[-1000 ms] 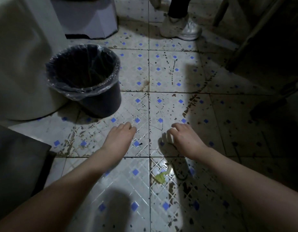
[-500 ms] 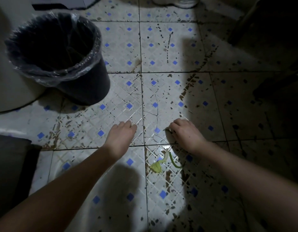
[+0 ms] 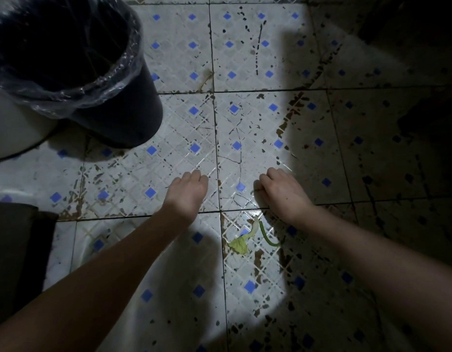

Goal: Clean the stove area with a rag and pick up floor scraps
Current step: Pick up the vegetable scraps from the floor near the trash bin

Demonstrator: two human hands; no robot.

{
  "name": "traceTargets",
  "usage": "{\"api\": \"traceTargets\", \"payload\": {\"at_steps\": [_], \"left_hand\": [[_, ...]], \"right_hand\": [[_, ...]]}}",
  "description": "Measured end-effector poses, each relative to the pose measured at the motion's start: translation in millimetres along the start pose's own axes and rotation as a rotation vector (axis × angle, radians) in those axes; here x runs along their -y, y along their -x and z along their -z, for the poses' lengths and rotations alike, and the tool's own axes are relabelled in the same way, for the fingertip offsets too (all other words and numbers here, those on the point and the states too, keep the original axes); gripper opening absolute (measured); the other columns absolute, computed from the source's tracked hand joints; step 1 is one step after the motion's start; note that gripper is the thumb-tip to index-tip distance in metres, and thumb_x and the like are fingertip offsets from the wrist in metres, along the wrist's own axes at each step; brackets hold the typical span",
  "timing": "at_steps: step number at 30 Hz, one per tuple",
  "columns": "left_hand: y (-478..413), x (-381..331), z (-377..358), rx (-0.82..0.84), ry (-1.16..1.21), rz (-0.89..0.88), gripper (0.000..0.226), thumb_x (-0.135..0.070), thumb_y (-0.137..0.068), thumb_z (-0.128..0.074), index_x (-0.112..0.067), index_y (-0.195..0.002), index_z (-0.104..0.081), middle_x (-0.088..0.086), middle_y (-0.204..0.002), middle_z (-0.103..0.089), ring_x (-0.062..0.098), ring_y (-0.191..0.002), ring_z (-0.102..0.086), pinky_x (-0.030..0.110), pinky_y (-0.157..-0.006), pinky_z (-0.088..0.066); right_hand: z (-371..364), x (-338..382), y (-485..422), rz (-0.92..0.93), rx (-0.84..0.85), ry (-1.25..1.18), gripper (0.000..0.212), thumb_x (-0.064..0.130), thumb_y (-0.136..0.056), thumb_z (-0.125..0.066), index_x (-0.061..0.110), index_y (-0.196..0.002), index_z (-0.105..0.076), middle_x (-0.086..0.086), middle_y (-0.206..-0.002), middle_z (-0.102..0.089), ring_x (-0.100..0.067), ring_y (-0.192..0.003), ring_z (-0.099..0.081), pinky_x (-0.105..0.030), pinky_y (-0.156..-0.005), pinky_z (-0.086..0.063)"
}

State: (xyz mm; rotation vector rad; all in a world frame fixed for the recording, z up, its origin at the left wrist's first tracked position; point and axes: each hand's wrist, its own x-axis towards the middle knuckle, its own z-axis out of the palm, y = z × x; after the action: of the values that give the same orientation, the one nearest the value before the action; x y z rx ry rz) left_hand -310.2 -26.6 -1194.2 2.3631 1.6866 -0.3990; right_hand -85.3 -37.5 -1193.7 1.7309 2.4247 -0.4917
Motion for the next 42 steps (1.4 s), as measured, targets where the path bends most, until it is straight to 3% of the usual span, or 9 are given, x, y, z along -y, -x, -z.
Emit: {"api": "traceTargets", "payload": {"at_steps": [5, 8, 11, 15, 19, 23, 30, 36, 42], "left_hand": [[6.1, -13.3, -1.4, -0.007, -0.016, -0.052, 0.041, 0.004, -0.079, -0.058, -0.014, -0.114, -0.044, 0.006, -0.113, -0.048, 0.021, -0.100, -0.047, 0.030, -0.084, -0.040], [18.8, -31.8, -5.7, -0.008, -0.002, -0.153, 0.031, 0.000, -0.087, -0.052, -0.011, -0.115, -0.045, 0.007, -0.112, -0.049, 0.020, -0.094, -0.047, 0.028, -0.075, -0.035], [34.3, -49.9, -13.7, 0.006, 0.075, -0.232, 0.032, 0.003, -0.085, -0.050, -0.011, -0.114, -0.045, 0.007, -0.111, -0.049, 0.017, -0.084, -0.038, 0.027, -0.071, -0.030], [49.8, -71.5, -20.5, 0.041, 0.169, -0.260, 0.033, 0.003, -0.087, -0.049, -0.011, -0.116, -0.045, 0.008, -0.115, -0.049, 0.023, -0.101, -0.046, 0.030, -0.077, -0.035], [53.8, -83.9, -23.9, 0.034, 0.211, -0.271, 0.033, 0.001, -0.088, -0.048, -0.011, -0.119, -0.045, 0.009, -0.116, -0.050, 0.024, -0.102, -0.047, 0.032, -0.082, -0.040], [56.0, -90.5, -28.8, 0.034, 0.276, -0.256, 0.032, 0.000, -0.090, -0.050, -0.011, -0.120, -0.045, 0.009, -0.117, -0.050, 0.023, -0.104, -0.048, 0.030, -0.083, -0.042], [50.6, -87.2, -28.3, 0.059, 0.317, -0.251, 0.037, 0.016, -0.081, -0.047, -0.011, -0.106, -0.050, 0.009, -0.105, -0.054, 0.021, -0.092, -0.051, 0.025, -0.070, -0.036], [50.4, -75.3, -19.2, 0.069, 0.307, -0.244, 0.023, 0.009, -0.089, -0.044, -0.012, -0.095, -0.052, 0.007, -0.095, -0.052, 0.023, -0.085, -0.053, 0.025, -0.063, -0.033], [51.9, -58.1, -8.6, 0.007, 0.336, -0.209, 0.020, 0.009, -0.089, -0.042, -0.010, -0.089, -0.050, 0.005, -0.085, -0.047, 0.017, -0.071, -0.042, 0.025, -0.057, -0.031]], "right_hand": [[3.9, -5.0, 6.9, -0.041, -0.005, 0.021, 0.022, 0.004, -0.091, -0.048, 0.014, -0.110, -0.053, -0.005, -0.110, -0.050, -0.021, -0.101, -0.045, -0.028, -0.082, -0.035], [6.0, -6.9, 13.1, -0.052, -0.006, 0.033, 0.020, 0.004, -0.090, -0.049, 0.013, -0.108, -0.053, -0.005, -0.111, -0.051, -0.021, -0.102, -0.046, -0.029, -0.084, -0.037], [7.8, -9.0, 19.9, -0.073, -0.015, 0.020, 0.018, 0.003, -0.089, -0.051, 0.012, -0.105, -0.055, -0.006, -0.110, -0.052, -0.021, -0.101, -0.047, -0.030, -0.083, -0.041], [6.8, -9.1, 31.2, -0.119, -0.039, -0.019, 0.014, 0.000, -0.087, -0.052, 0.009, -0.097, -0.057, -0.009, -0.104, -0.053, -0.023, -0.097, -0.048, -0.039, -0.081, -0.045], [-0.5, -10.1, 50.2, -0.106, -0.055, -0.076, 0.007, 0.003, -0.087, -0.053, 0.006, -0.090, -0.058, -0.011, -0.099, -0.055, -0.026, -0.091, -0.050, -0.041, -0.077, -0.044], [-9.0, -9.9, 74.4, -0.130, -0.067, -0.175, 0.005, 0.009, -0.089, -0.055, 0.011, -0.086, -0.057, -0.008, -0.094, -0.055, -0.024, -0.083, -0.052, -0.033, -0.069, -0.044], [-27.0, 12.7, 91.1, -0.040, 0.060, -0.144, 0.014, 0.010, -0.088, -0.056, 0.015, -0.101, -0.058, -0.005, -0.104, -0.056, -0.021, -0.096, -0.050, -0.028, -0.079, -0.037], [-23.7, 22.9, 83.6, -0.041, 0.169, -0.159, 0.019, 0.028, -0.092, -0.054, 0.012, -0.102, -0.053, -0.009, -0.109, -0.054, -0.025, -0.102, -0.050, -0.035, -0.084, -0.039], [-20.8, 23.9, 80.3, -0.052, 0.221, -0.176, 0.013, 0.023, -0.091, -0.055, 0.012, -0.098, -0.052, -0.009, -0.106, -0.056, -0.024, -0.097, -0.051, -0.036, -0.083, -0.042]]}}
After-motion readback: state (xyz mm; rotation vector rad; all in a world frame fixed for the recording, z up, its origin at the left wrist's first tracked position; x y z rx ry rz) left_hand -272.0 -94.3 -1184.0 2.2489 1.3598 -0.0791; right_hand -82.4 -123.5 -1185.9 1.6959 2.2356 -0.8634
